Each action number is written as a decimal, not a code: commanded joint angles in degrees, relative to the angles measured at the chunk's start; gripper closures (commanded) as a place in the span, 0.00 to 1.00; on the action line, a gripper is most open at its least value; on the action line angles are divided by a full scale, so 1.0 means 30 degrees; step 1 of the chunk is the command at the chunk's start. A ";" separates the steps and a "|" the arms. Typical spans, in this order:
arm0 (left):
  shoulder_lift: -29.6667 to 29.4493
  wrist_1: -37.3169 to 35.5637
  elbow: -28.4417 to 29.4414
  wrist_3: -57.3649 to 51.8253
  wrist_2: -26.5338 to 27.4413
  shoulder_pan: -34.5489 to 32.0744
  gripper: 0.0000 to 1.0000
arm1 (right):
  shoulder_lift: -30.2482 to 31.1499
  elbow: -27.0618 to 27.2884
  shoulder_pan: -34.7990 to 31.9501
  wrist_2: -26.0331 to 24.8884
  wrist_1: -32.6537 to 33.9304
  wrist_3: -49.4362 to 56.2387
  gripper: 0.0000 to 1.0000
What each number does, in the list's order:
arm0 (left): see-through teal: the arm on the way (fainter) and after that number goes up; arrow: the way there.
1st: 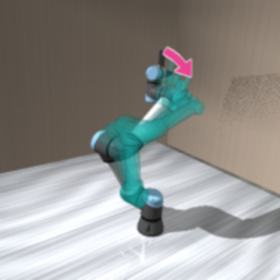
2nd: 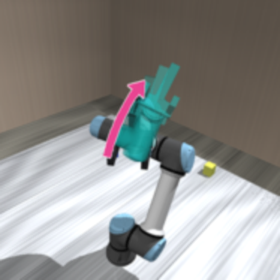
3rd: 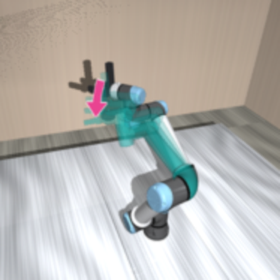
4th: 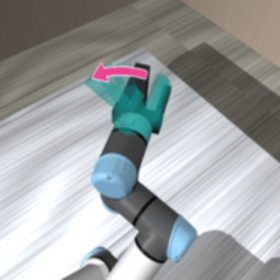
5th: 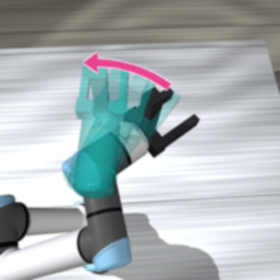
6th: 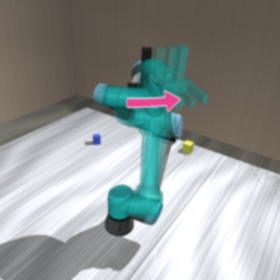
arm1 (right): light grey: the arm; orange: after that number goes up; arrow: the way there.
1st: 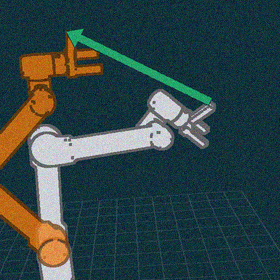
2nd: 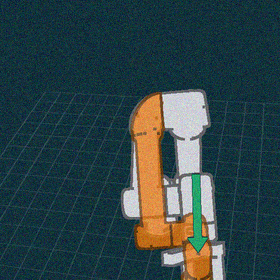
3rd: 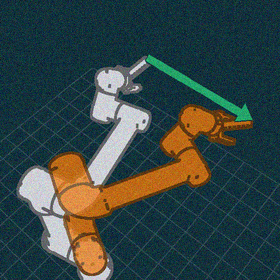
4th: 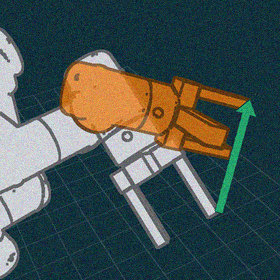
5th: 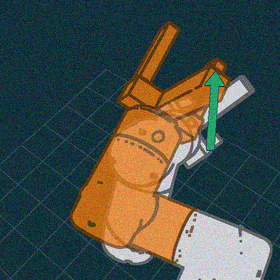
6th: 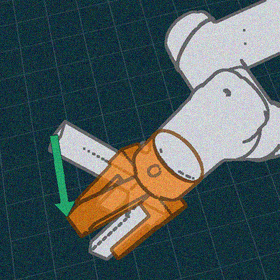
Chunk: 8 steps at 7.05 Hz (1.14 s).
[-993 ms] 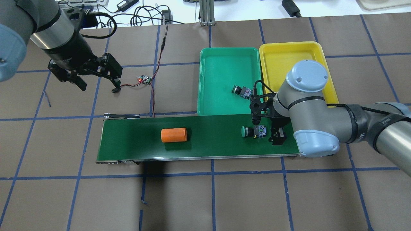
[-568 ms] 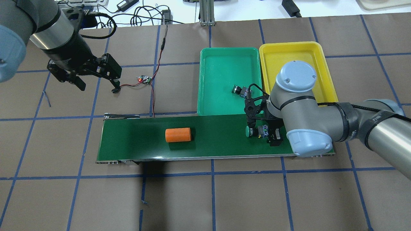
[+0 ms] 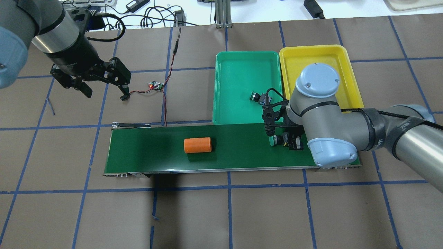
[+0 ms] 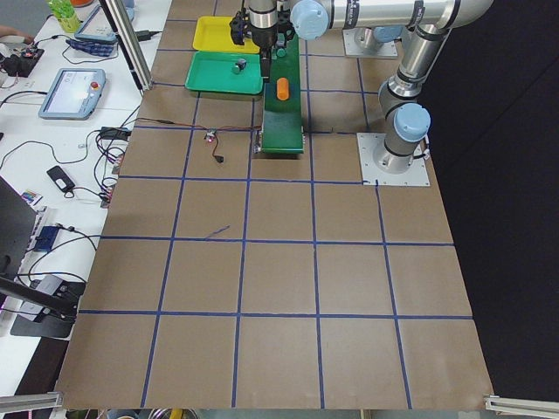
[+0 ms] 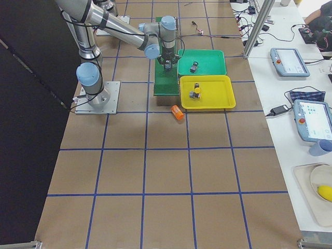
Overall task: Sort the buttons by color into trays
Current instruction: 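Grasp the green-capped switch at the belt end with the right gripper, then lower the green-capped switch into the green tray and open the right gripper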
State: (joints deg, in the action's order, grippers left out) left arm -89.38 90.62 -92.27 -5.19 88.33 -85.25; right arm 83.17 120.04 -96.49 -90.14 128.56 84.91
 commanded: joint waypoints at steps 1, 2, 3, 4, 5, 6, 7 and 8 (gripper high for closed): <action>-0.0029 0.0000 0.0082 0.0000 0.0000 0.0000 0.00 | -0.1315 -0.2760 -0.0006 0.0079 -0.0515 -0.0178 0.73; -0.0059 0.0000 0.0112 0.0000 0.0000 0.0000 0.00 | -0.2080 -0.4663 -0.0035 0.0193 -0.1593 -0.0236 0.75; -0.0088 0.0000 0.0170 0.0000 0.0000 0.0000 0.00 | -0.3421 -0.6741 -0.0209 0.0137 -0.1807 -0.0324 0.75; -0.0030 0.0000 0.0055 0.0029 0.0029 0.0000 0.00 | -0.4885 -0.8473 -0.0327 0.0020 -0.2273 -0.0498 0.70; -0.0001 0.0000 0.0054 0.0000 0.0029 0.0000 0.00 | -0.5567 -0.9100 -0.0618 -0.0126 -0.2713 -0.1051 0.39; 0.0000 0.0000 0.0112 0.0000 0.0029 0.0000 0.00 | -0.5661 -0.9106 -0.0621 -0.0099 -0.3210 -0.1086 0.09; 0.0000 0.0000 0.0228 0.0000 0.0000 0.0029 0.00 | -0.5604 -0.8990 -0.0563 -0.0011 -0.3476 -0.1057 0.00; 0.0000 0.0000 0.0142 0.0000 0.0029 0.0029 0.00 | -0.5429 -0.9250 -0.0505 -0.0010 -0.3508 -0.1057 0.00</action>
State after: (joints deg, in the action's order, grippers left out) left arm -89.39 90.62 -91.77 -5.18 88.38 -85.20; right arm 66.61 92.94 -98.15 -90.25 118.62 81.79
